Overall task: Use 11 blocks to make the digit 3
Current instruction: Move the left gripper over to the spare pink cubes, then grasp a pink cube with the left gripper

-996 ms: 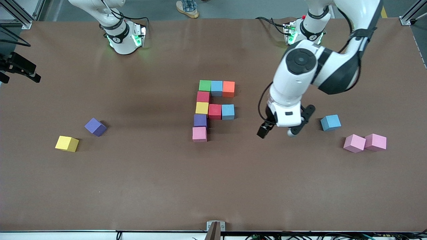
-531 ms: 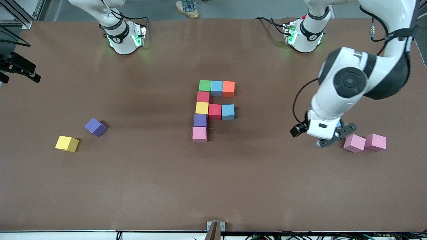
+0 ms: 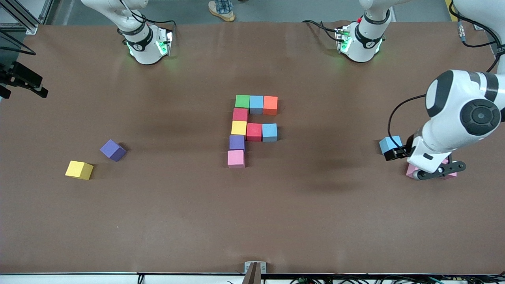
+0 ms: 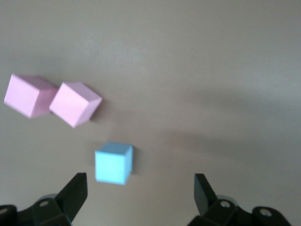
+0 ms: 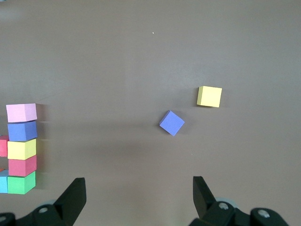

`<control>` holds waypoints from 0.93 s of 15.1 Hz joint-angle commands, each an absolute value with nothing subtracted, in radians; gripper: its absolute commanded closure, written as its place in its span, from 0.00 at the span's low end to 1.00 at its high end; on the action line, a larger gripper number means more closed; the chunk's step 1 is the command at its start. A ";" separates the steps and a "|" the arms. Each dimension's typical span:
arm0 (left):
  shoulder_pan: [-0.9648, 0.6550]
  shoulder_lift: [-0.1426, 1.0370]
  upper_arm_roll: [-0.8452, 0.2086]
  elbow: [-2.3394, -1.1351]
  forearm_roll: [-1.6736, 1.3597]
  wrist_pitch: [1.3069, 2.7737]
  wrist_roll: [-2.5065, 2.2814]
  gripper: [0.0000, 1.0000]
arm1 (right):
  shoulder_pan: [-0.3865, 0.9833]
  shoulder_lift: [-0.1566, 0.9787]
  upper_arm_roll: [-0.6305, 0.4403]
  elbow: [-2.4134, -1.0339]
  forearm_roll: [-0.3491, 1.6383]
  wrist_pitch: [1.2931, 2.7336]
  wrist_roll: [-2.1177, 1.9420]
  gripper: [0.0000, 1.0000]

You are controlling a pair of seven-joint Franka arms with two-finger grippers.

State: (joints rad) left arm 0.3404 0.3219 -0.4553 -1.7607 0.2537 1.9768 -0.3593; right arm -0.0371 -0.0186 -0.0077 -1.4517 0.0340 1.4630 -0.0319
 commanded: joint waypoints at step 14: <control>0.650 0.561 -0.460 -1.793 0.282 2.322 0.480 0.00 | -0.044 -0.020 0.000 -1.448 0.025 1.465 -0.032 0.00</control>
State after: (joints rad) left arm 0.6540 0.5108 -0.4521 -1.8502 0.2559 2.3205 0.4586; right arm -0.0370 -0.0186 -0.0077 -1.4516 0.0340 1.4634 -0.0319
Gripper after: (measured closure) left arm 0.000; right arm 0.000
